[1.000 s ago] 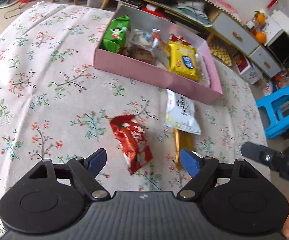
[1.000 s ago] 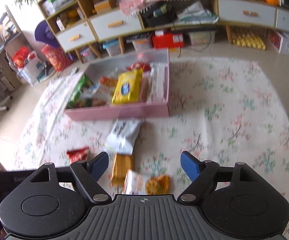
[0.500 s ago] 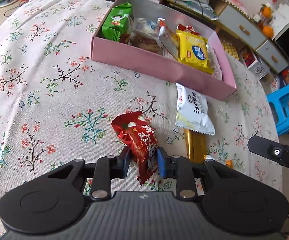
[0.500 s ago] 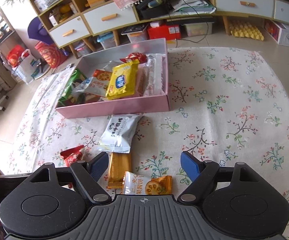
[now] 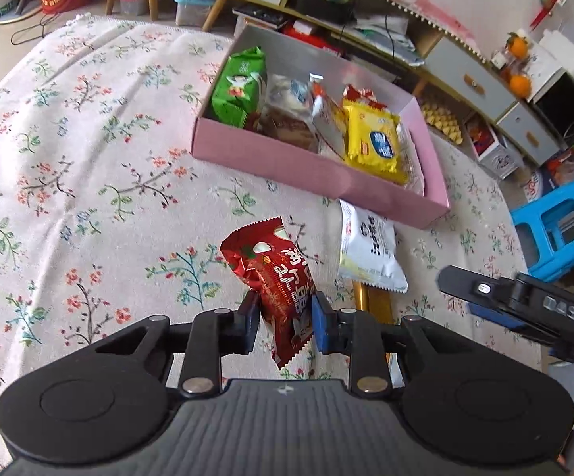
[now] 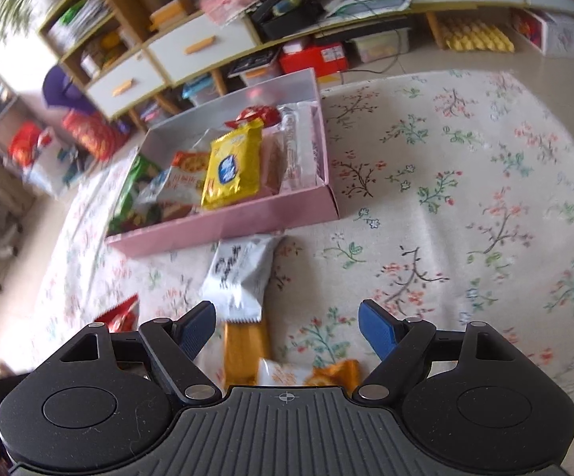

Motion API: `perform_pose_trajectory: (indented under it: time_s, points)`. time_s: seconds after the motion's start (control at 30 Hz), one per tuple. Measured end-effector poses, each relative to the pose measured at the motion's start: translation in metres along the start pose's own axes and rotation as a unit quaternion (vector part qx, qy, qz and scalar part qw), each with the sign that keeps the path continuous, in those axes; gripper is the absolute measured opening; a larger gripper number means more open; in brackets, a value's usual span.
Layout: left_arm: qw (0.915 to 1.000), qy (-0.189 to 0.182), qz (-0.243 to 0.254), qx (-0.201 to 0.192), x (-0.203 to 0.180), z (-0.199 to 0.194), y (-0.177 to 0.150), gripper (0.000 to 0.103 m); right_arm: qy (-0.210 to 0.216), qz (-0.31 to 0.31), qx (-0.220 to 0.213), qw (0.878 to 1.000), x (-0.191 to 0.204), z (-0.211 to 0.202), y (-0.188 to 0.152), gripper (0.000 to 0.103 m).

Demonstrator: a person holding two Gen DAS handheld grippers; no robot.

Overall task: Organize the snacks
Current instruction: 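Grasp red wrapped pack with left tool while right tool grasps white Jiangzhong pack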

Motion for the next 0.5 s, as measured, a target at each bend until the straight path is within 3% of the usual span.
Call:
perform_pose_trajectory:
  time_s: [0.17,0.5]
  points:
    - [0.9999,0.012,-0.007,0.001,0.002,0.003,0.002,0.025,0.011,0.017,0.003,1.0,0.006,0.03,0.0,0.081]
    - [0.9999,0.015,-0.002,-0.006,0.004,0.0,0.006,0.025,0.001,-0.034,-0.023,0.999,0.04,0.061,0.002,0.081]
Point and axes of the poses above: each gripper's, at about its wrist camera, not at the fingertips, and z roughly the way its jaws point, x to its left, y to its top, the point moved 5 cm from there along z, roughly the way its jaws point, and after that the axes turned 6 degrees about z, right-handed, at the moved point
